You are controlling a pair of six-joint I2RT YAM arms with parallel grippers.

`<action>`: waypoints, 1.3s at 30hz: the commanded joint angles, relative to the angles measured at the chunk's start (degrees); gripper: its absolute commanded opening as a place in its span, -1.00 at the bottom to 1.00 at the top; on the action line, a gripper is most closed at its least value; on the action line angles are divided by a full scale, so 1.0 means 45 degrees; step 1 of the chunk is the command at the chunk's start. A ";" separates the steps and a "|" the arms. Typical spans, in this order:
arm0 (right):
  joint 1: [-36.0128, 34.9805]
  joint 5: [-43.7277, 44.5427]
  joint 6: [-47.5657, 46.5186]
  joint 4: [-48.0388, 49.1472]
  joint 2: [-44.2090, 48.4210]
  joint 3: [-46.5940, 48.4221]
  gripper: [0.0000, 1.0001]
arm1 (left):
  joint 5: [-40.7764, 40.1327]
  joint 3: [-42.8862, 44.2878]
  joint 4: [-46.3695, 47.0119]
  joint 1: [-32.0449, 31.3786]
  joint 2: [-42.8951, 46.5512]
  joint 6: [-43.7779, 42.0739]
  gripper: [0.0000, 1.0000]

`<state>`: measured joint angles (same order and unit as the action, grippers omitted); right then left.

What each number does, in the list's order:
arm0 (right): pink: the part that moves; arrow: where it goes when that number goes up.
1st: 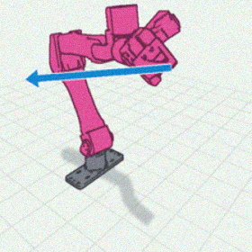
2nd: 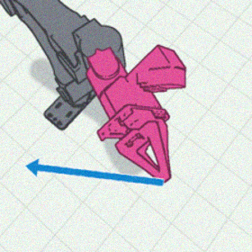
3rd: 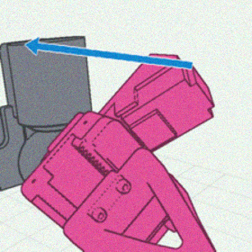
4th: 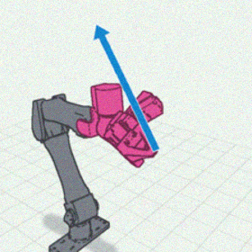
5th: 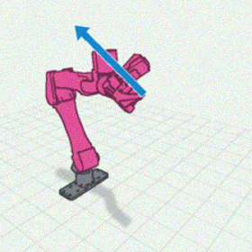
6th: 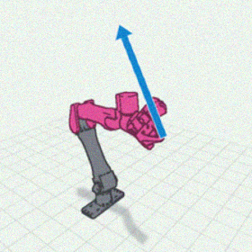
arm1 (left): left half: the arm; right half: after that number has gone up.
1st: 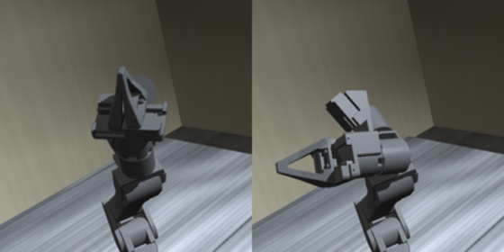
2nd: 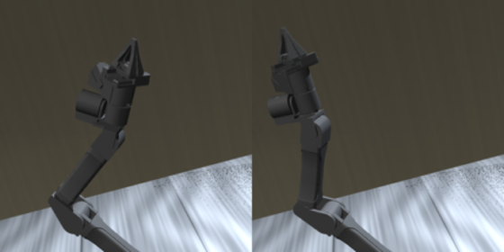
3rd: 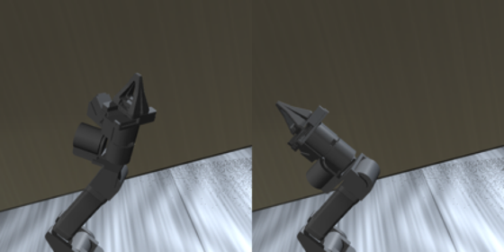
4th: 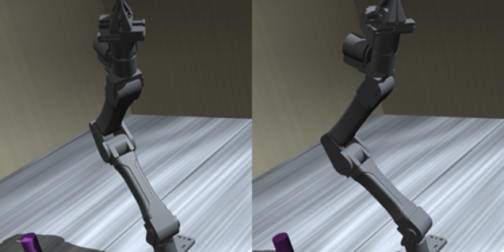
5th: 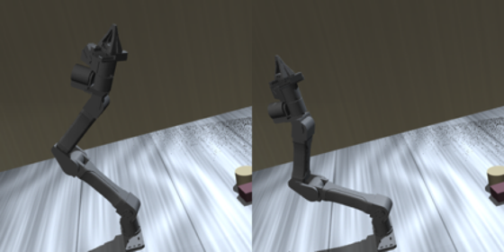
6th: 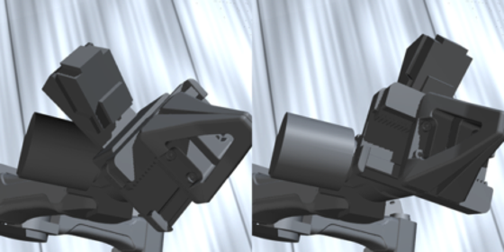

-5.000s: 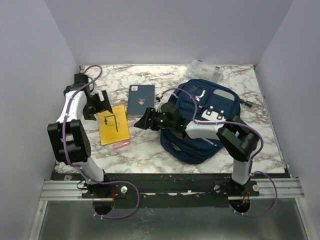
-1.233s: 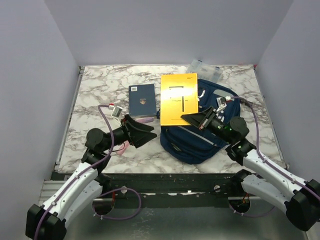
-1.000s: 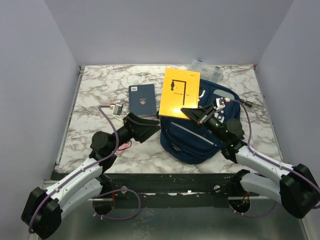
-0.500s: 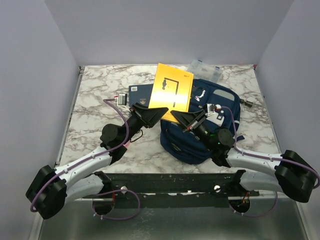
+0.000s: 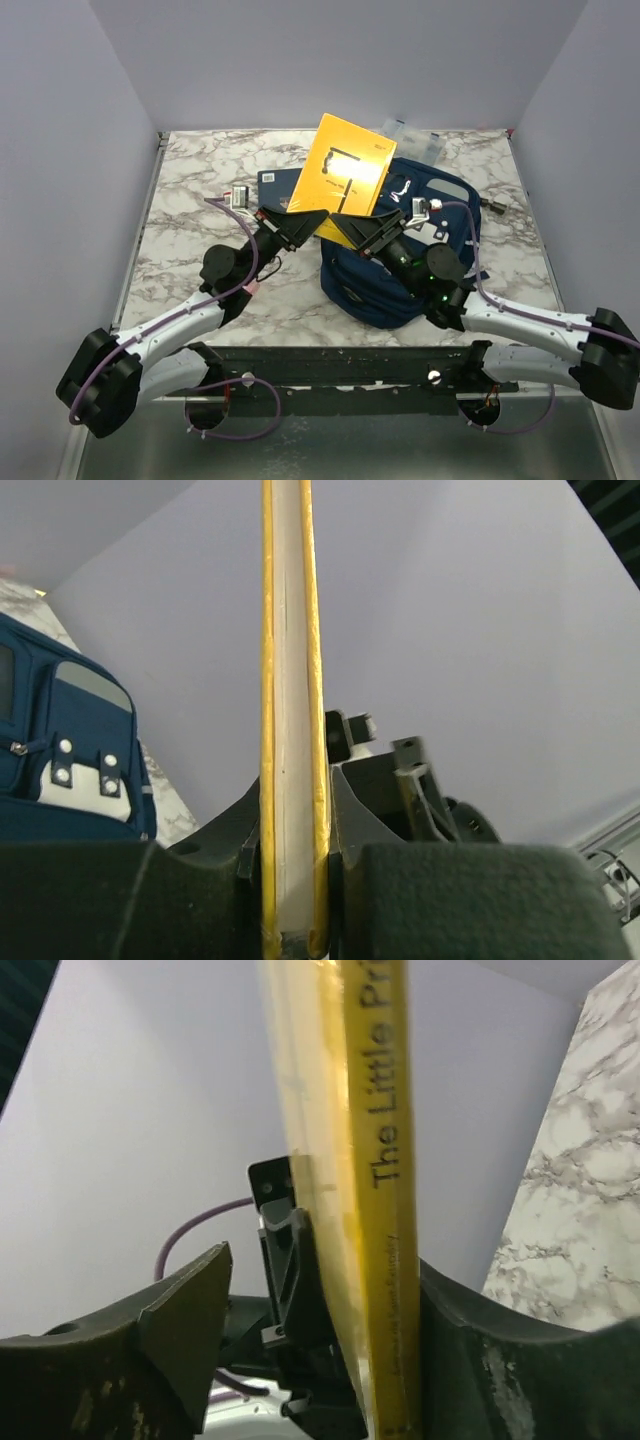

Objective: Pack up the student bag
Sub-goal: Pick up the book from the center of the board.

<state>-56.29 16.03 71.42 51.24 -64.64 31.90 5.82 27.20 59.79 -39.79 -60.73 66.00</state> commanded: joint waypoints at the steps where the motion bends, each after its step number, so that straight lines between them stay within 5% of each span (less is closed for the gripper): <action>1: 0.0152 -0.0526 -0.2614 -0.5188 0.1526 0.1274 0.52 | 0.3238 -0.0332 0.1034 0.1479 0.0689 0.1166 -1.00; 7: 0.2721 -0.5618 -0.3792 -0.7116 0.2056 0.2496 0.71 | 0.7529 0.0413 0.1112 0.2456 0.0120 0.3638 -1.00; 11: 0.4112 -0.8111 -0.3556 -0.6787 0.1836 0.2804 0.60 | 0.7927 0.0075 0.1108 0.2456 0.0485 0.3996 -1.00; 12: 0.4276 -0.8539 -0.3161 -0.6393 0.1707 0.2733 0.48 | 0.7927 0.0023 0.1118 0.2456 0.0571 0.4018 -1.00; 16: 0.4404 -0.9277 0.0264 -0.1609 0.0893 0.1216 -0.58 | 0.7264 -0.0117 0.1168 0.2384 0.0801 0.4002 -1.00; 18: 0.4400 -0.8654 0.2355 0.1966 0.0235 0.0120 -0.99 | 0.6571 -0.0289 0.1205 0.2137 0.0962 0.3889 -0.55; 21: 0.4278 -0.7532 0.3308 0.3995 -0.0427 -0.0400 -0.99 | 0.4873 -0.0788 0.1206 0.1401 0.1346 0.3559 -0.06; 24: 0.3873 -0.5325 0.2453 0.2899 -0.0050 -0.0621 -0.99 | 0.3460 -0.1161 0.1206 0.0831 0.1497 0.3138 0.04; 32: 0.3294 -0.3148 0.1787 0.1638 -0.0014 -0.0649 -0.99 | 0.3160 -0.0123 0.1183 0.0718 0.0094 0.3366 -0.34; 39: 0.3284 -0.2276 0.0507 -0.0617 0.0734 -0.0032 -0.99 | 0.3358 -0.0412 0.1420 0.0802 -0.0449 0.3646 -0.22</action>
<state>-40.93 0.38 77.47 51.18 -63.46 29.21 20.91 24.03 61.87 -35.75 -62.67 81.71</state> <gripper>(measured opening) 0.208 0.383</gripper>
